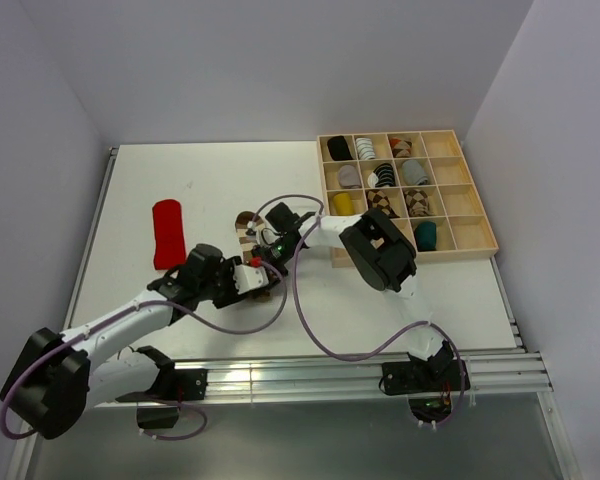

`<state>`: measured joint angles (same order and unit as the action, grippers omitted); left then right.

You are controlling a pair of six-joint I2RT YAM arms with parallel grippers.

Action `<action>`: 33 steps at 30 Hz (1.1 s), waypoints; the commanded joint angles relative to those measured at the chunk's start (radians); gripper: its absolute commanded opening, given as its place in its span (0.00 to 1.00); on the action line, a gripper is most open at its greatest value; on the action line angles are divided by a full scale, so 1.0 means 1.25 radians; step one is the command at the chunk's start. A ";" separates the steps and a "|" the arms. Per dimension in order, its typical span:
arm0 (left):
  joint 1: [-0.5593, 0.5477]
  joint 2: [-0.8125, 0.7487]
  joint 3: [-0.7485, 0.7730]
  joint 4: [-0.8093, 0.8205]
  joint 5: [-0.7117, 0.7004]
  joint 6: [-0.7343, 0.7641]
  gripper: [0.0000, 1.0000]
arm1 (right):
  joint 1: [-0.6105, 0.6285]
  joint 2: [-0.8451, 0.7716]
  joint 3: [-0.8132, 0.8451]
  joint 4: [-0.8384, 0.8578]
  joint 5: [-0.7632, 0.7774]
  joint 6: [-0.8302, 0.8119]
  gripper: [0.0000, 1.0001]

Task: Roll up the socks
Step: Roll the sock at the center of the board.

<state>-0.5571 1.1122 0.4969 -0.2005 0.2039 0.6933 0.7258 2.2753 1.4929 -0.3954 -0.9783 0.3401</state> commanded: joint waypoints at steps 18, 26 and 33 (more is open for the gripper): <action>-0.207 0.081 -0.115 0.311 -0.159 0.029 0.59 | -0.027 0.048 0.049 -0.085 0.010 -0.018 0.08; -0.208 0.109 -0.127 0.314 -0.159 0.056 0.47 | -0.030 0.054 0.055 -0.097 -0.013 -0.023 0.08; -0.206 0.139 -0.107 0.254 -0.131 0.054 0.07 | -0.032 0.051 0.064 -0.105 -0.006 -0.024 0.18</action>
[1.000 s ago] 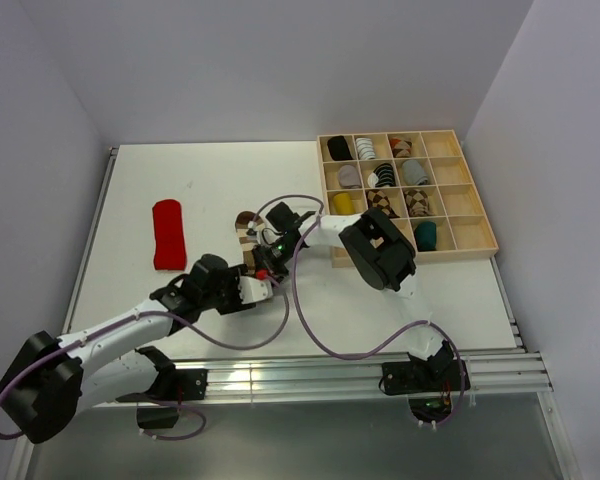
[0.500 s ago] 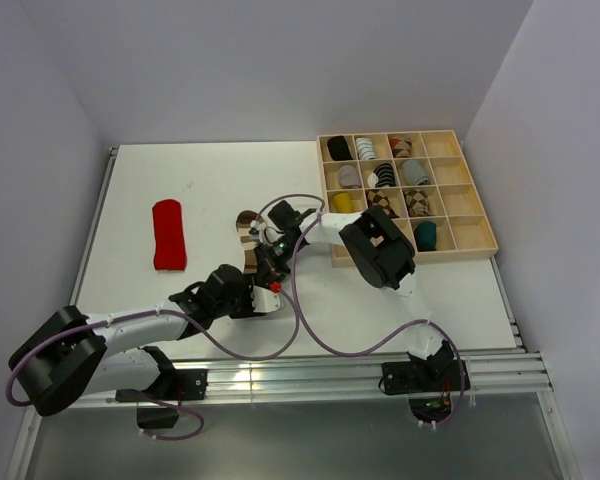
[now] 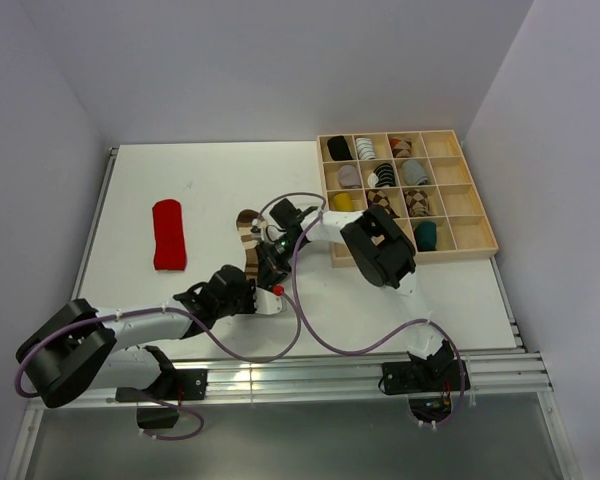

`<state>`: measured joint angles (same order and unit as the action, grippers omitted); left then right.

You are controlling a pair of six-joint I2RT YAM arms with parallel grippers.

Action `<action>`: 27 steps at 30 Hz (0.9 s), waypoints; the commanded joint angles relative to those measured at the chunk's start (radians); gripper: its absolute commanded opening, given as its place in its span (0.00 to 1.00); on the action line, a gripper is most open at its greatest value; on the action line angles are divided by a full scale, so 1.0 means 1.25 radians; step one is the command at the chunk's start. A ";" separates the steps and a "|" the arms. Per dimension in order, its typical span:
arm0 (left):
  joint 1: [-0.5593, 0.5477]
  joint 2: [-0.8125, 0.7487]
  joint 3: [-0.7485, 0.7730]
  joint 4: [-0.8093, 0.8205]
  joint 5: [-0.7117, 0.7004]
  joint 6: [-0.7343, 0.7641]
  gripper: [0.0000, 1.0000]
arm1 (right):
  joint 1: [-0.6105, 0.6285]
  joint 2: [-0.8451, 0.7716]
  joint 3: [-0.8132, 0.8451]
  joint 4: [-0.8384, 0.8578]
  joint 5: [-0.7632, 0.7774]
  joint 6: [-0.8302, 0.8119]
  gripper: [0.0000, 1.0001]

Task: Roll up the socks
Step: Roll the sock at the center of the board.

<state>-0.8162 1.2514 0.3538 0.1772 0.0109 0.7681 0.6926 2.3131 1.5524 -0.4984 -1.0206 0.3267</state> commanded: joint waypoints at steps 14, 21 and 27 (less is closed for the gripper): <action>0.129 0.073 0.176 -0.315 0.306 -0.055 0.00 | -0.044 -0.284 -0.211 0.131 0.306 0.039 0.50; 0.222 0.149 0.287 -0.479 0.439 -0.033 0.00 | -0.077 -0.532 -0.450 0.281 0.451 0.104 0.51; 0.247 0.307 0.439 -0.681 0.528 0.015 0.00 | -0.052 -0.769 -0.612 0.391 0.608 0.080 0.50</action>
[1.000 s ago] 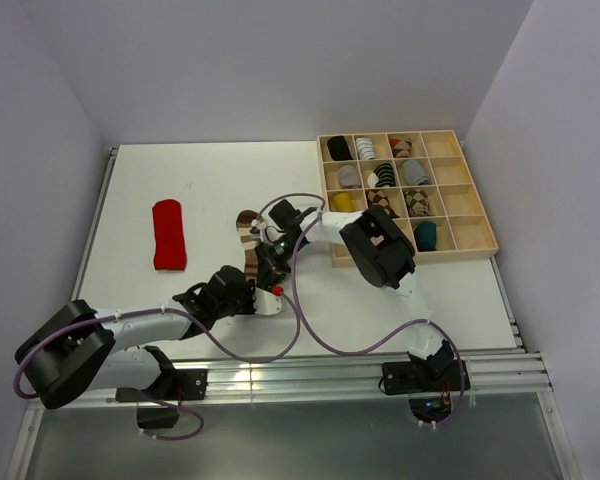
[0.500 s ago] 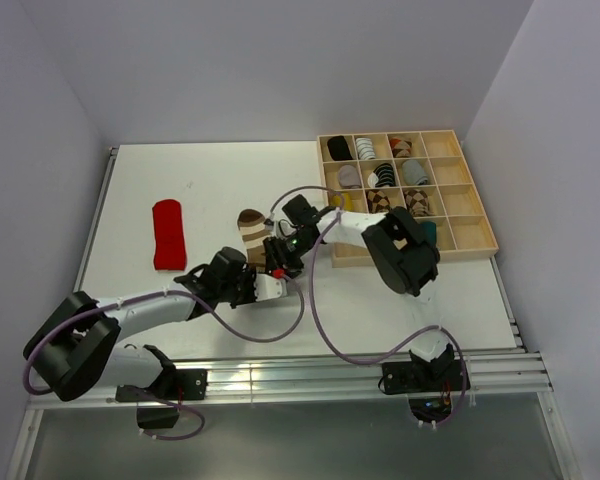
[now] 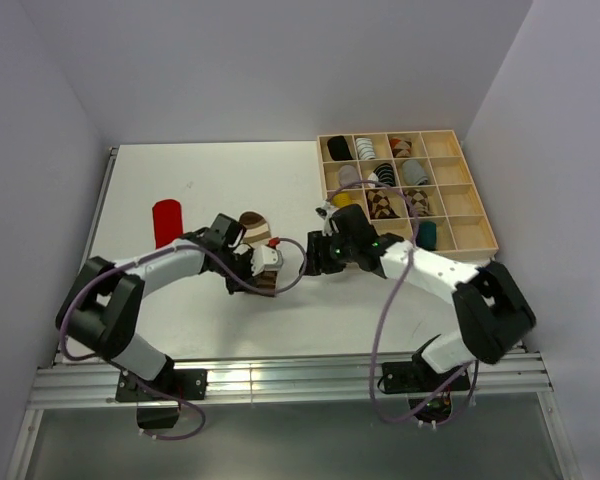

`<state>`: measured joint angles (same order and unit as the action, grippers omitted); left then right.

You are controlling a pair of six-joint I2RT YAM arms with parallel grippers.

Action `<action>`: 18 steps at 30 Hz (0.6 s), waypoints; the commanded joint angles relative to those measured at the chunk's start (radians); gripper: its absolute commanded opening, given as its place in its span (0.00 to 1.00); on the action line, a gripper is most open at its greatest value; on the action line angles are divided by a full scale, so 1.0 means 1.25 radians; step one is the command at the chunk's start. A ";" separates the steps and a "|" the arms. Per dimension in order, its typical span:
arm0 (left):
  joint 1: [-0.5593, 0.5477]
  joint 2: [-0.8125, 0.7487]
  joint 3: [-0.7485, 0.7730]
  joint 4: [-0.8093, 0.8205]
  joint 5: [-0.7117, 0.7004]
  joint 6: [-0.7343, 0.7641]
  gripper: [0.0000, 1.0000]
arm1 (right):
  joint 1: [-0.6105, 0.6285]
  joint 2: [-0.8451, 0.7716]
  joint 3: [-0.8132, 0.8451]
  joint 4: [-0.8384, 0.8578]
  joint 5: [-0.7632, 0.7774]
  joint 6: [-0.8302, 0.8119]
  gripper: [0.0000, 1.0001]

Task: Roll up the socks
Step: Roll the sock at the center of the board.

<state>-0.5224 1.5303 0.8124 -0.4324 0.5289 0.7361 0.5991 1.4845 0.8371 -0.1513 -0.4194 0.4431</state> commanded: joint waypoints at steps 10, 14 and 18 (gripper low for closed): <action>0.069 0.320 0.279 -0.487 0.211 0.124 0.00 | 0.243 -0.262 -0.187 0.244 0.305 -0.170 0.56; 0.073 0.392 0.327 -0.558 0.215 0.141 0.00 | 0.323 -0.168 -0.119 0.228 0.333 -0.224 0.57; 0.076 0.437 0.364 -0.615 0.211 0.165 0.00 | 0.377 -0.053 -0.048 0.202 0.374 -0.272 0.57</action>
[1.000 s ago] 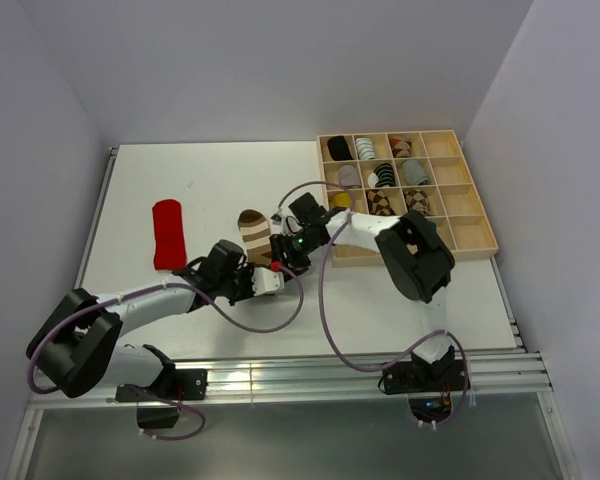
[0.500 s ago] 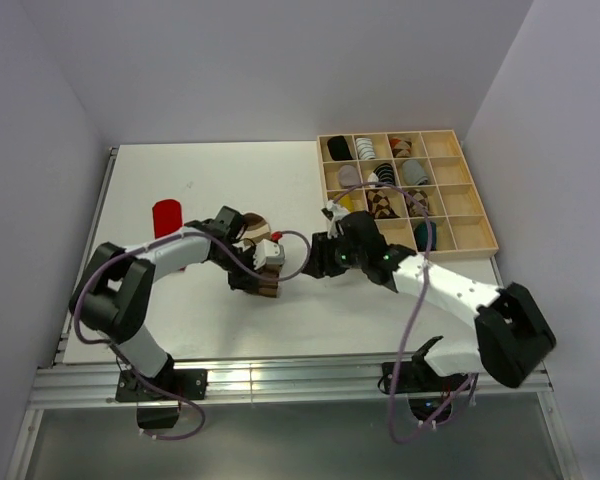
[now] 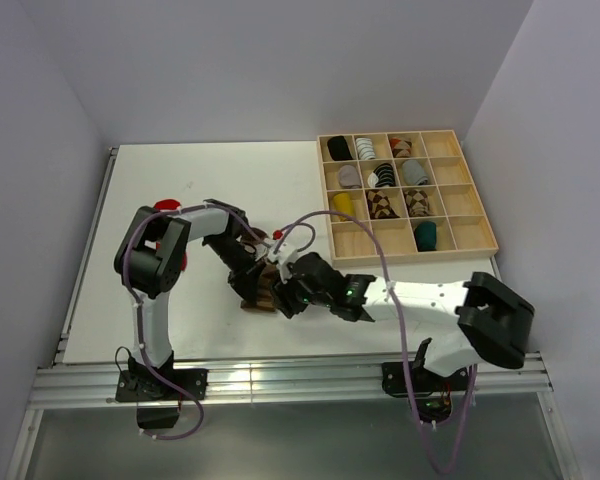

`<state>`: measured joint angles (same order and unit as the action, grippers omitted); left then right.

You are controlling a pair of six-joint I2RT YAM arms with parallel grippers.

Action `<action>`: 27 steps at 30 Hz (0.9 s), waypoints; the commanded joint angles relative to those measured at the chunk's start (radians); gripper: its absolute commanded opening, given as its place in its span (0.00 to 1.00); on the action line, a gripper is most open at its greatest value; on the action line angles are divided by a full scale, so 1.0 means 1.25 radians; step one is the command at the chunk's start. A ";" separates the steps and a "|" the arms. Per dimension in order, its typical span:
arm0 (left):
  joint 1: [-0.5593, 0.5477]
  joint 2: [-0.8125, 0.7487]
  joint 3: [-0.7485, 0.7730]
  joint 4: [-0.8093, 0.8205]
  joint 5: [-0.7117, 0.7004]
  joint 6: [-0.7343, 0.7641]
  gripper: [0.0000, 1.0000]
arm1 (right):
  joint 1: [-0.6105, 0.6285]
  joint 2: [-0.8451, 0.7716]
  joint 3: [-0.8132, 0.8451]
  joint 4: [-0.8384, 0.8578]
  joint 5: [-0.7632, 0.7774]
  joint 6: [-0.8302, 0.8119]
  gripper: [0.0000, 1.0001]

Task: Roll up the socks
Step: Roll the sock at the center of the board.

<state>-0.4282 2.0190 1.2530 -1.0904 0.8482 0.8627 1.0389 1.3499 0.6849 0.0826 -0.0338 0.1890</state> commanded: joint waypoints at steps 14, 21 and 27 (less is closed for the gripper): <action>0.009 0.114 0.063 -0.129 -0.053 0.028 0.00 | 0.119 0.270 0.226 -0.054 0.074 -0.127 0.57; 0.010 0.119 0.080 -0.122 -0.050 0.009 0.00 | 0.135 0.322 0.234 -0.039 0.078 -0.113 0.53; 0.011 0.086 0.070 -0.059 -0.053 -0.048 0.12 | 0.131 0.357 0.235 -0.033 0.091 -0.078 0.13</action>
<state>-0.4179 2.1548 1.3323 -1.2827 0.8337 0.8242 1.2018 1.7657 0.9432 0.0254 0.0677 0.0589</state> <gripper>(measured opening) 0.118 0.199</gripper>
